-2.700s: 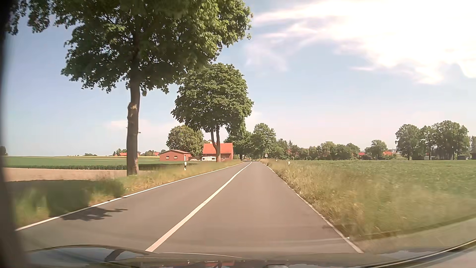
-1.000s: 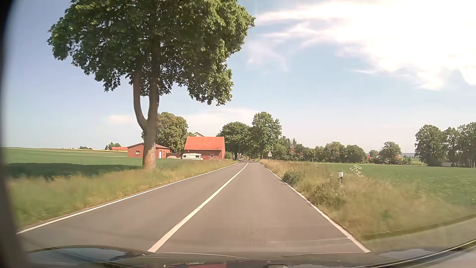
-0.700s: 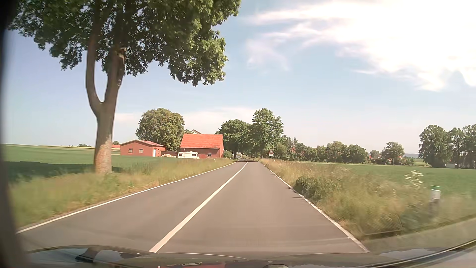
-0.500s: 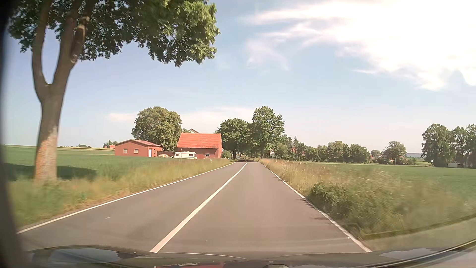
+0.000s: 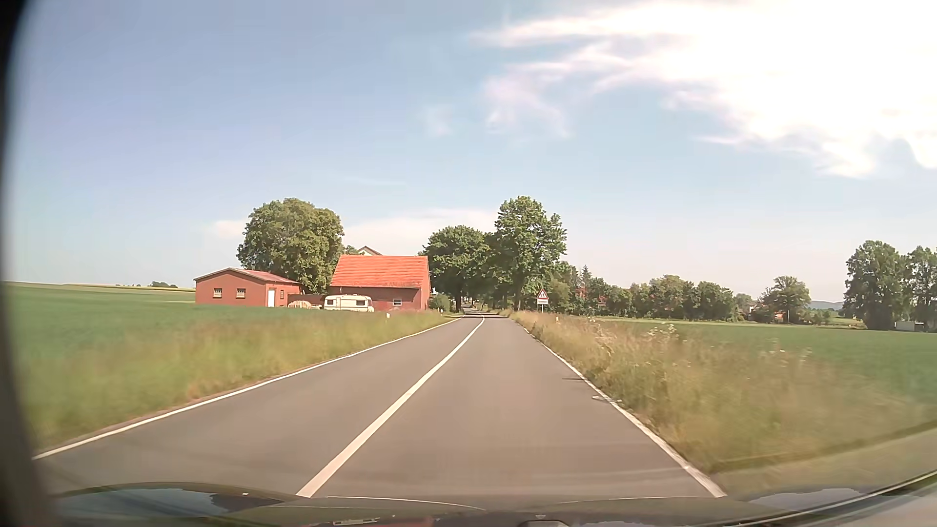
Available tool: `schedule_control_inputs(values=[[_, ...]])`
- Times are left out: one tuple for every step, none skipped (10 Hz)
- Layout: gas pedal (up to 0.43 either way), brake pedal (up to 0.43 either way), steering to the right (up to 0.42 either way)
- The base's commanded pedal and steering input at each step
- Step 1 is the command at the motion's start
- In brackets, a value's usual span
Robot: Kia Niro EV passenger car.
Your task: Follow the waypoints while adhering to traffic rules and regulations
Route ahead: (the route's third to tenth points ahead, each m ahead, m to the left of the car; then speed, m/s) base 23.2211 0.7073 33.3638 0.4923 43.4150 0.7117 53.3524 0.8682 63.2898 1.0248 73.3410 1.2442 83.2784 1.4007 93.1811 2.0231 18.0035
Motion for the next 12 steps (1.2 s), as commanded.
schedule_control_inputs(values=[[0.067, 0.0, 0.0], [0.067, 0.0, 0.0], [0.067, 0.0, 0.0], [0.067, 0.0, 0.0], [0.067, 0.0, 0.0], [0.059, 0.0, 0.0], [0.059, 0.0, -0.001], [0.059, 0.0, 0.0], [0.047, 0.0, 0.0], [0.047, 0.0, 0.0], [0.047, 0.0, -0.001], [0.047, 0.0, 0.0]])
